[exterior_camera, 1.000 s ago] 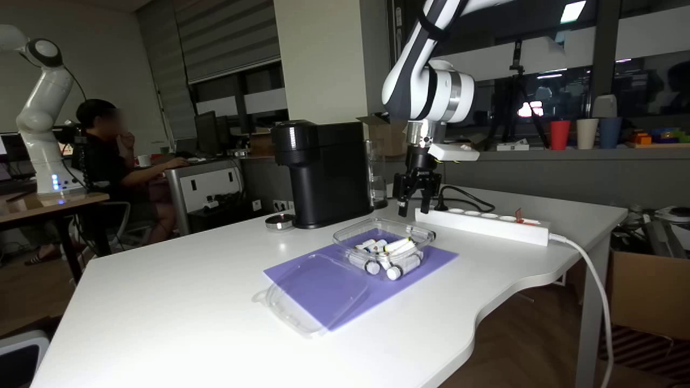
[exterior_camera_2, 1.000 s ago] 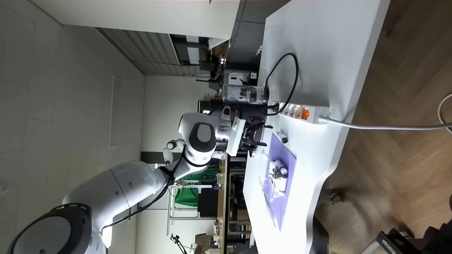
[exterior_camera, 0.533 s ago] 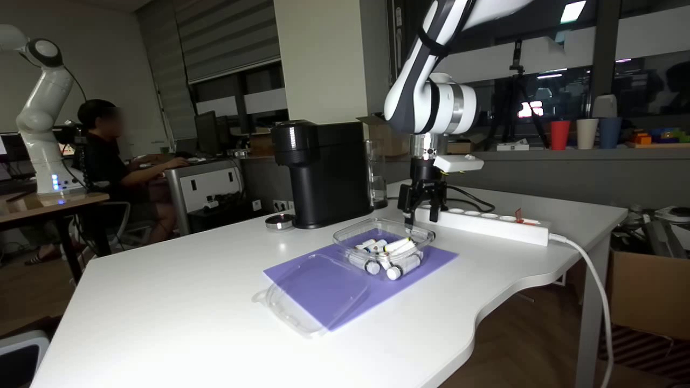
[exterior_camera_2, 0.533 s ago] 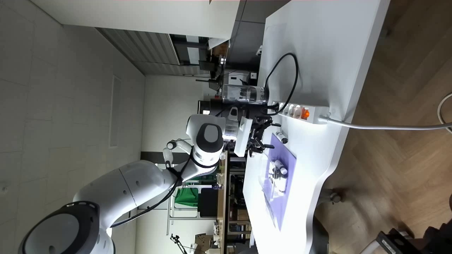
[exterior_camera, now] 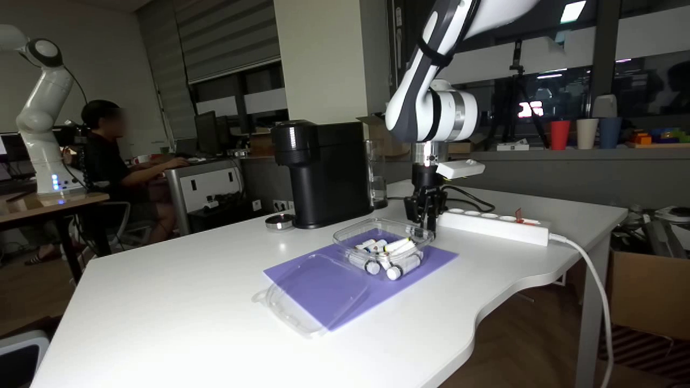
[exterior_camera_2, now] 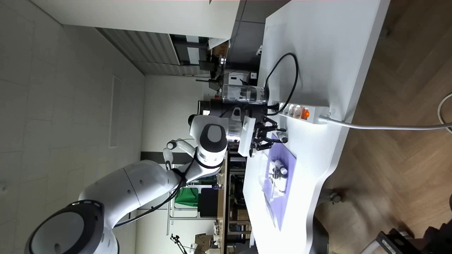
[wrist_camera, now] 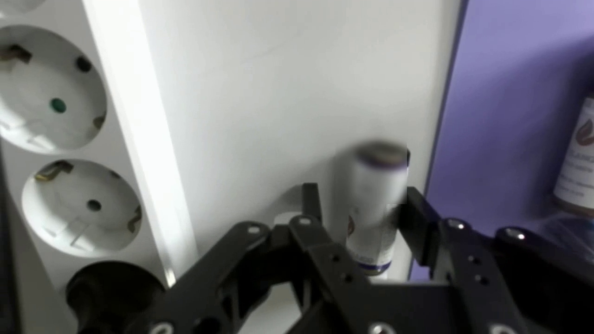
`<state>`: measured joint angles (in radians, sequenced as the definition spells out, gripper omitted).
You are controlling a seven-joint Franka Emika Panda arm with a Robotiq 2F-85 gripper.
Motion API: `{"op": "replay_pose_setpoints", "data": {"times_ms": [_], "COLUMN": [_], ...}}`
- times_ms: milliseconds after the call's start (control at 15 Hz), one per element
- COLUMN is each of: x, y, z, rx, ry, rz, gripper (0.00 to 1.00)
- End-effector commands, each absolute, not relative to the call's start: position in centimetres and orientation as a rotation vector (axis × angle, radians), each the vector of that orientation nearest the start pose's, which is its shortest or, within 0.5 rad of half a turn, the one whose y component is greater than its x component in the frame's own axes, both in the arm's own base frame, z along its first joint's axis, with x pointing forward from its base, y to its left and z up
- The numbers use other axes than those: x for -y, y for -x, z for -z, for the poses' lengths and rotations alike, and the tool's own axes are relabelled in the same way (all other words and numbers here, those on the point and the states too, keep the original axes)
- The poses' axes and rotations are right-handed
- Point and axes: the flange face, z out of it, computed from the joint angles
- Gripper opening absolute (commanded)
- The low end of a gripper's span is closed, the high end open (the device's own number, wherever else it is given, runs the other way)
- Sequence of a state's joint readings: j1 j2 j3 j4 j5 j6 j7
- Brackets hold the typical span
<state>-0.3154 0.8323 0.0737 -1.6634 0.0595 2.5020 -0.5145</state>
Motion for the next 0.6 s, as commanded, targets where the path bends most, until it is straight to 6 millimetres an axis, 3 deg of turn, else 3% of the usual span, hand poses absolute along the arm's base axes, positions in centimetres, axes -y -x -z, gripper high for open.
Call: {"op": "replay_pose_setpoints", "data": {"times_ms": [0, 133, 333, 533], "x": [16.8, 16.4, 15.4, 13.0], "y": [-65.9, -66.0, -66.0, -65.9], "z": [-14.6, -16.3, -20.3, -25.1], "rx": [0.268, 0.252, 0.239, 0.308], "ry": [3.030, 2.977, 2.915, 2.900], "rz": [0.056, 0.035, 0.049, 0.099], "gripper": [0.18, 0.04, 0.07, 0.07]}}
